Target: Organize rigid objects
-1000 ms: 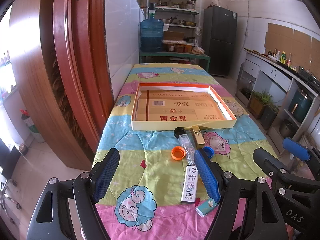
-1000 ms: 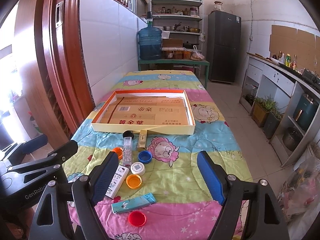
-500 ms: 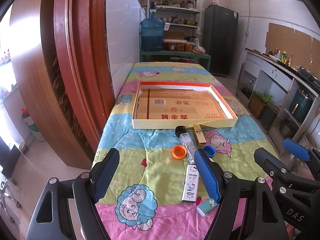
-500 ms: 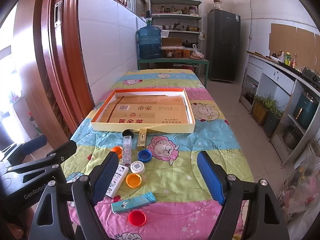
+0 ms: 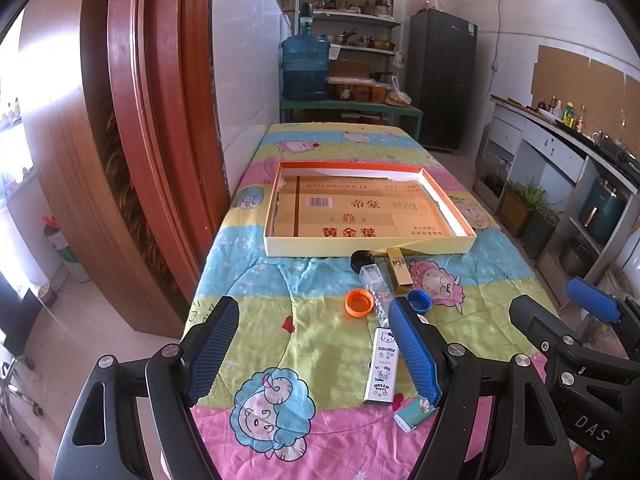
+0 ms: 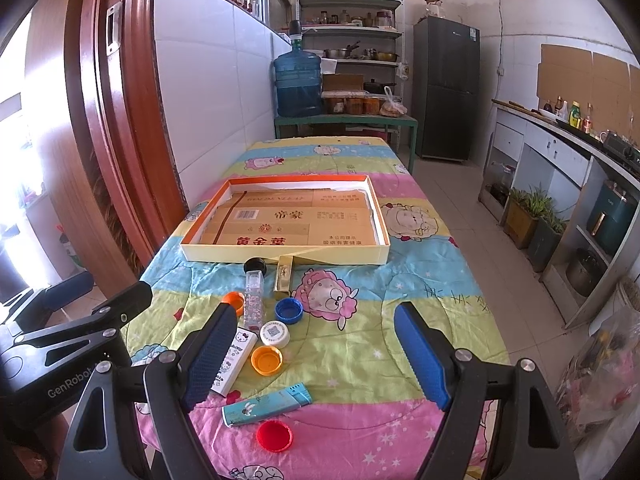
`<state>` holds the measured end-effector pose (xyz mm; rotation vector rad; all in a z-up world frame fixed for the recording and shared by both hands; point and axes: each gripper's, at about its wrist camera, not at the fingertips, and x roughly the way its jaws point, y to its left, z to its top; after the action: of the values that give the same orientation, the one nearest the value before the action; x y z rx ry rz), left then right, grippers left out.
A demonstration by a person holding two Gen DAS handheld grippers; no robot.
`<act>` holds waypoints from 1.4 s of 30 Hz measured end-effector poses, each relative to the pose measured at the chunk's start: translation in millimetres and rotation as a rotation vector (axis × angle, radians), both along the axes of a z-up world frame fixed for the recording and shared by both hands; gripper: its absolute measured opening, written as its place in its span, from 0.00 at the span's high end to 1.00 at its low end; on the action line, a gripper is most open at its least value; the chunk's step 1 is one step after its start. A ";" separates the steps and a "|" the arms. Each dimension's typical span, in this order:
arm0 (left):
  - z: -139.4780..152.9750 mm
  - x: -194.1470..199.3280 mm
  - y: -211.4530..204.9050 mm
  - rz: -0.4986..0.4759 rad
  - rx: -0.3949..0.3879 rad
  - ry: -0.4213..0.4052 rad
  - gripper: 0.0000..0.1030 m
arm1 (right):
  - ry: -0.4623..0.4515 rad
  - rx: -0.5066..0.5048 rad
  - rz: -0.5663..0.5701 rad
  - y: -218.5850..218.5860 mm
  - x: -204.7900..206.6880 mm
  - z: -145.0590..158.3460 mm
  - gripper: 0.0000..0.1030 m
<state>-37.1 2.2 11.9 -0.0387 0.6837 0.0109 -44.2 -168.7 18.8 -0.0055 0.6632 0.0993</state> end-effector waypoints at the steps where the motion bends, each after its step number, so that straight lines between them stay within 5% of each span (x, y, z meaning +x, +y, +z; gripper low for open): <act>1: -0.9 0.0 -0.2 0.001 0.001 0.001 0.23 | 0.000 0.000 0.001 0.0 0.2 -0.3 0.22; 22: -15.9 5.2 0.3 -0.009 -0.007 0.034 0.23 | 0.027 0.000 -0.015 -4.7 1.6 -15.3 0.22; 35: -72.9 24.9 -30.9 -0.177 -0.009 0.156 0.24 | 0.113 0.008 -0.039 -18.6 3.3 -44.9 0.22; 42: -95.8 42.7 -46.3 -0.211 0.004 0.217 0.32 | 0.129 0.025 -0.057 -26.1 6.2 -50.1 0.22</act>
<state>5.6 -44.0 -83.9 0.0393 0.9024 -0.1881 -38.0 -194.8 -31.3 0.0439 0.7908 0.0529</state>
